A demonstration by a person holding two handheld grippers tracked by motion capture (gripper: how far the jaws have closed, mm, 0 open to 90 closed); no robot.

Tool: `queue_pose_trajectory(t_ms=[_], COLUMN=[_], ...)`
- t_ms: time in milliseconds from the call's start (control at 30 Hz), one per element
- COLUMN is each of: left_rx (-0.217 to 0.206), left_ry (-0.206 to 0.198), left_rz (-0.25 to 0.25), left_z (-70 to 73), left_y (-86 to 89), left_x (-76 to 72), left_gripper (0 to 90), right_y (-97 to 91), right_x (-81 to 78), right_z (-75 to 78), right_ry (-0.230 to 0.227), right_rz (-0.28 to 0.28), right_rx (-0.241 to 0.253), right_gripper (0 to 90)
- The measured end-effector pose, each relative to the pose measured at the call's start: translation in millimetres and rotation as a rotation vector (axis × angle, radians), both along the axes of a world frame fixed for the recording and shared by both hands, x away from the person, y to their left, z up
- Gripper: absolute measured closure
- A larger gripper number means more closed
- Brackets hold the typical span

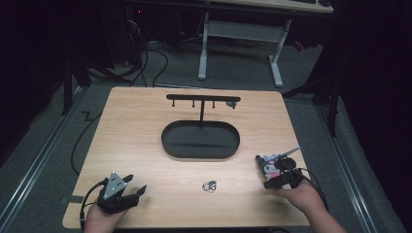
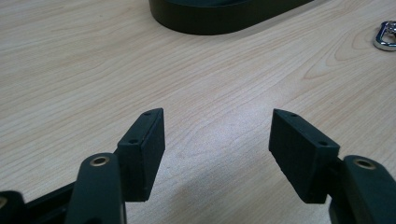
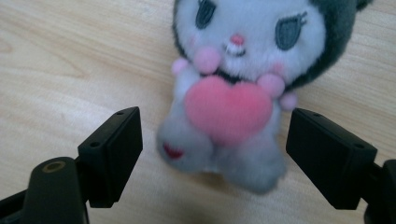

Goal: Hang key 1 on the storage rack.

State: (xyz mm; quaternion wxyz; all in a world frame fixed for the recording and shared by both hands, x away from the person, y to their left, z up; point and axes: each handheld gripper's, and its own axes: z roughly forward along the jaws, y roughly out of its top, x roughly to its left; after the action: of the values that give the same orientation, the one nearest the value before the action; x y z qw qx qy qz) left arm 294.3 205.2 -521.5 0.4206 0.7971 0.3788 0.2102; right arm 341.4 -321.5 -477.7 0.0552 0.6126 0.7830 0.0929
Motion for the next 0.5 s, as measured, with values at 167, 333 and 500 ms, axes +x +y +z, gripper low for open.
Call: queue_pose_trajectory(t_ms=[167, 333, 500], left_rx=[-0.003, -0.004, -0.003], left_ry=[0.0, 0.002, 0.0], left_rz=[-0.002, -0.001, 0.001], left_z=[0.0, -0.4, -0.1], left_y=[0.9, 1.7, 2.3], left_x=[0.0, -0.1, -1.0], left_gripper=[36.5, 36.6, 36.5], right_y=[0.0, -4.3, -6.2], right_x=[11.1, 14.2, 13.7], right_z=[-7.2, -8.7, -3.0], right_ry=[0.033, 0.037, 0.013], right_rz=[-0.024, -0.03, -0.005], right_rx=[-0.025, -0.002, -0.016], right_gripper=[26.9, 34.6, 46.2])
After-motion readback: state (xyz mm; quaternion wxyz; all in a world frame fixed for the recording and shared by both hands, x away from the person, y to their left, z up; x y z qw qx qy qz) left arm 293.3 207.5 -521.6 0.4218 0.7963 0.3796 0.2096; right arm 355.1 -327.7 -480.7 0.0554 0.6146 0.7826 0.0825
